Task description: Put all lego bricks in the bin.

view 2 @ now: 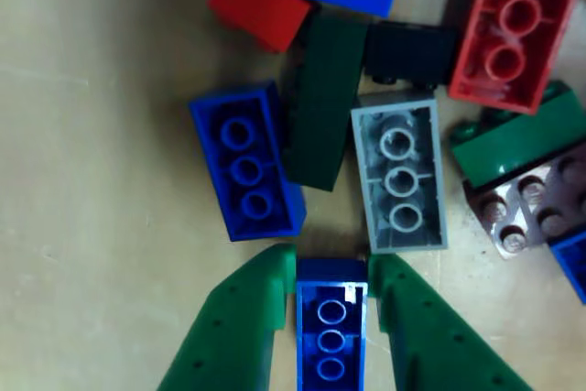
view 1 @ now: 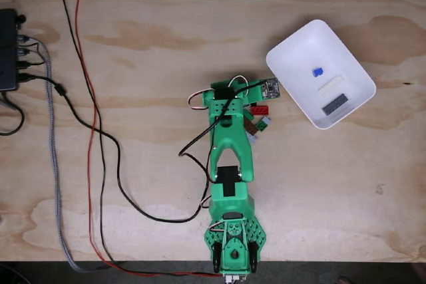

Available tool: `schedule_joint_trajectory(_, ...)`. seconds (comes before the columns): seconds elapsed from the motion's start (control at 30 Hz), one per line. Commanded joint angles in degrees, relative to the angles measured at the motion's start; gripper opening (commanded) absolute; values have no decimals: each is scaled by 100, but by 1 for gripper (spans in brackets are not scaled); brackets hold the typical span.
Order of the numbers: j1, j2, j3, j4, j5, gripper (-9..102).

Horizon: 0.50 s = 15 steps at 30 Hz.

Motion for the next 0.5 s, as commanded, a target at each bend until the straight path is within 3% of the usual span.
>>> schedule_joint_trajectory(0.0, 141, 791, -88, 220, -44, 0)
schedule_joint_trajectory(0.17, -97, 2250, -1160, 1441, -431, 0)
schedule_joint_trajectory(0.27, 246, 2918, -1749, 2030, -949, 0)
schedule_joint_trajectory(0.37, 1512, 3454, -1617, 1723, -1863, 0)
schedule_joint_trajectory(0.47, 2821, 3551, -879, 738, -2918, 0)
